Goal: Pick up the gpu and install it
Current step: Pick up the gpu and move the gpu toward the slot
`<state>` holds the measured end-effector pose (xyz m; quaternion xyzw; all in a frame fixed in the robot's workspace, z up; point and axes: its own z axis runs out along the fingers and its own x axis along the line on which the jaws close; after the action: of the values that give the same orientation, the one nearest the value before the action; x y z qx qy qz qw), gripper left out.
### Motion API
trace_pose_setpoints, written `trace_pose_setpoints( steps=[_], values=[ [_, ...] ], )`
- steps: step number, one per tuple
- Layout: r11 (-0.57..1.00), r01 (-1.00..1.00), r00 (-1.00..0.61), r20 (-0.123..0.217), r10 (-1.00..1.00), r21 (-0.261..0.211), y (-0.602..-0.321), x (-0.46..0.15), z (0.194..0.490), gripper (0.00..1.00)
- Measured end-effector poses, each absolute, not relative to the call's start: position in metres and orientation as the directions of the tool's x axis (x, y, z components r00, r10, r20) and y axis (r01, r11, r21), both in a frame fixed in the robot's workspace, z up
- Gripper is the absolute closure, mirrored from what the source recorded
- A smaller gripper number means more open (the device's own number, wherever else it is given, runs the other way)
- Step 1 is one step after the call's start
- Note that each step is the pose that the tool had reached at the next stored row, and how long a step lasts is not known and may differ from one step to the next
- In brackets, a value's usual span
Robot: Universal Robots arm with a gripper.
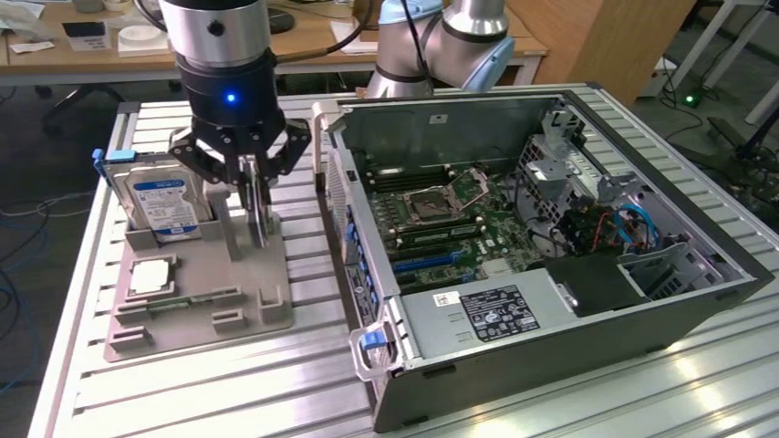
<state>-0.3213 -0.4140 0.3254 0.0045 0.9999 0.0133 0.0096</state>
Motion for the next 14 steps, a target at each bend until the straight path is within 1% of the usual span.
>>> trace_pose_setpoints(
  steps=[14],
  values=[
    [1.000, 0.009, -1.000, -0.019, 0.009, 0.026, -0.4140, -0.3212, 0.3332, 0.72]
  ],
)
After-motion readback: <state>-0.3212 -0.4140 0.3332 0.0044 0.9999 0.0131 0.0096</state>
